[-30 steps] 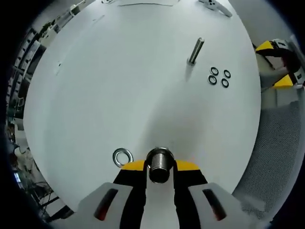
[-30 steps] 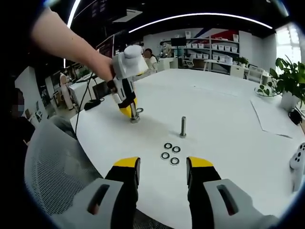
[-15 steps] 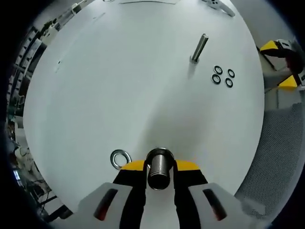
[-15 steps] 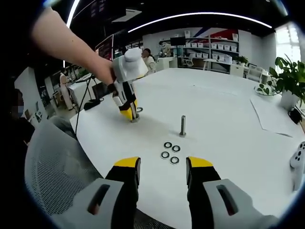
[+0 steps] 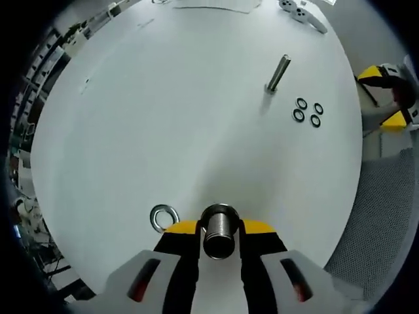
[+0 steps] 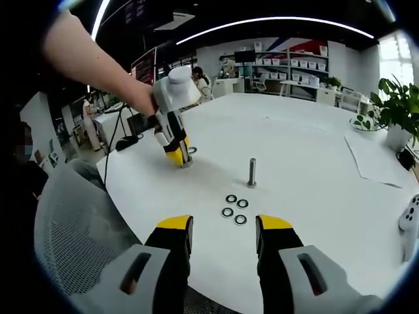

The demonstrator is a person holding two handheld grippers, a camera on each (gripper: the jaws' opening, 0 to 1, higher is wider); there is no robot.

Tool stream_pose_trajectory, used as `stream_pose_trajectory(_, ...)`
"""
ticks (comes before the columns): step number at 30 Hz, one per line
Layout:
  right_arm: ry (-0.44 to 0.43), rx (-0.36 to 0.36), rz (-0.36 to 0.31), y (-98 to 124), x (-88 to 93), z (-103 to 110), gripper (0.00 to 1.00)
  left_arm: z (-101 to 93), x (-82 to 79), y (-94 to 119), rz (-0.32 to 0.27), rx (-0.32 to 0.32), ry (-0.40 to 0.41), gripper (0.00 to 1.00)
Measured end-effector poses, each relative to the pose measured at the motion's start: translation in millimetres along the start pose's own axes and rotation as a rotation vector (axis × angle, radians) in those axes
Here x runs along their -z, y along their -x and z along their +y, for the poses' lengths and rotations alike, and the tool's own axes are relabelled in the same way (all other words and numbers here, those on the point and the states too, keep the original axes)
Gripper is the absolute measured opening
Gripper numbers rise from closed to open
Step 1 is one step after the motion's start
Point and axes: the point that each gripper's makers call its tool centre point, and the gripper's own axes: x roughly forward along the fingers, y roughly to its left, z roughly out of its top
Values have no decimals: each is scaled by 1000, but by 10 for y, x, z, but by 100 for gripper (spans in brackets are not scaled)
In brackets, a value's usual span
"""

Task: Place the washer onto the threaded stud by aligning its center hole with the stud, sliding it down to the base, and recovering from edge contact or off-axis alignment until the washer reaches the visible bottom stop.

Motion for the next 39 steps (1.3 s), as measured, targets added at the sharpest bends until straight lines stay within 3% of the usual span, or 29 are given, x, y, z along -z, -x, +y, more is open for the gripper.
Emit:
stream_pose_trajectory(13, -1, 4, 10, -8, 19, -8, 41, 1, -16, -2, -21, 10, 1, 22)
stream_pose_trajectory(19, -4, 8, 11, -6, 21, -18, 41, 28, -31, 3, -42, -4, -7, 28)
stream_pose_trajectory(39, -8, 15, 9, -4, 19, -34, 41, 70, 89, 58, -29, 3, 21, 33)
